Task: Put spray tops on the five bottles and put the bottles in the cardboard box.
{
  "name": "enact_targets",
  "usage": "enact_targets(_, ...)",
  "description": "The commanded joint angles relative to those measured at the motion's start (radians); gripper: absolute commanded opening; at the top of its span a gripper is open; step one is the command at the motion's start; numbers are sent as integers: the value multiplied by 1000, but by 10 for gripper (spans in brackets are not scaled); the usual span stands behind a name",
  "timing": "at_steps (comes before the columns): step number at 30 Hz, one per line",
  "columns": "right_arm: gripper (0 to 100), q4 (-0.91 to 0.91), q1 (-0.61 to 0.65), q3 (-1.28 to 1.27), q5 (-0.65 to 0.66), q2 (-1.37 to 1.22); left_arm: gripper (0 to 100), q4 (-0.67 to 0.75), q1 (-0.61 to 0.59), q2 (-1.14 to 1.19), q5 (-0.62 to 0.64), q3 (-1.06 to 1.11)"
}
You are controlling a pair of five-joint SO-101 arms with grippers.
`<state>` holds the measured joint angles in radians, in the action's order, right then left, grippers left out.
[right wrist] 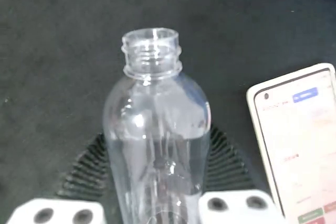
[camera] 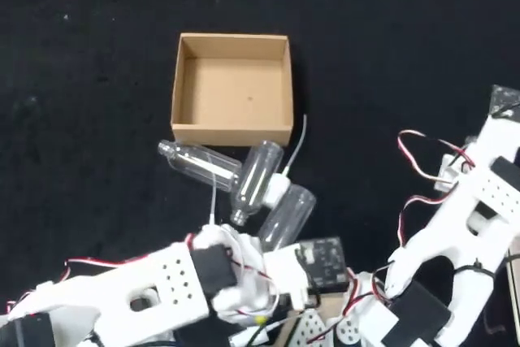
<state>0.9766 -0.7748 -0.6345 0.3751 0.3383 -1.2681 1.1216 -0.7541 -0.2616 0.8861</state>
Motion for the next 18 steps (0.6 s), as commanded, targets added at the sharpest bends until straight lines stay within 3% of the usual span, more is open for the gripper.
enact_targets(1,75,-18,-44,77,11,-1,244,12,58,6,18,-2)
enact_targets(9,75,-18,-48,88,11,-1,302,29,154,6,114,48)
enact_targets(18,75,-18,-48,88,11,-1,310,232,188,6,127,220)
